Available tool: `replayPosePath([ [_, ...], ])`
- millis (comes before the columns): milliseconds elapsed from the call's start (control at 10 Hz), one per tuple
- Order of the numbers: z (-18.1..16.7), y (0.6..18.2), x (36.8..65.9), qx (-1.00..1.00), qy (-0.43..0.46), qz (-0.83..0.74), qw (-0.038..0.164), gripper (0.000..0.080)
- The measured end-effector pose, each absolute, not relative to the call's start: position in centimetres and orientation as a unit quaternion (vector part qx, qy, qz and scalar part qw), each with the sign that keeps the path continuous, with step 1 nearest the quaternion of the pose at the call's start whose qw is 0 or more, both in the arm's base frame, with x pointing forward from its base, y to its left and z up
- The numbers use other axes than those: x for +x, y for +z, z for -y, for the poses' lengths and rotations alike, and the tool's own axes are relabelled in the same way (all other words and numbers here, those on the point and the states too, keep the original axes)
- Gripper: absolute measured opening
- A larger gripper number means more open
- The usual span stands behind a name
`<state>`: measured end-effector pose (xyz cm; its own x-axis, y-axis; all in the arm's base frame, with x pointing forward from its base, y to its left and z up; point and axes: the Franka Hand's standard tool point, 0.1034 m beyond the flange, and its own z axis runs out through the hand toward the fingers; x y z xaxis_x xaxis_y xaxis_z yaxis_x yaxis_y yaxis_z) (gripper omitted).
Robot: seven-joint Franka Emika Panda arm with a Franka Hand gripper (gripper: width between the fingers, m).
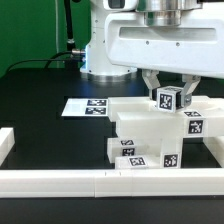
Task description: Assemble chair
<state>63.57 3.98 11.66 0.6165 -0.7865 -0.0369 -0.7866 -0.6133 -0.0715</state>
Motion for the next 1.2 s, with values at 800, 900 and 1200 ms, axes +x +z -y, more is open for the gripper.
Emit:
replayPosePath([
  [800, -3.95, 11.73, 63.82, -0.911, -0.001, -0.411, 0.04, 0.0636],
  [900, -3.95, 11.73, 63.82, -0.925, -0.003, -0.378, 0.04, 0.0646],
  [1200, -3.97, 11.73, 63.79, -0.978, -0.01, -0.203, 0.036, 0.0649],
])
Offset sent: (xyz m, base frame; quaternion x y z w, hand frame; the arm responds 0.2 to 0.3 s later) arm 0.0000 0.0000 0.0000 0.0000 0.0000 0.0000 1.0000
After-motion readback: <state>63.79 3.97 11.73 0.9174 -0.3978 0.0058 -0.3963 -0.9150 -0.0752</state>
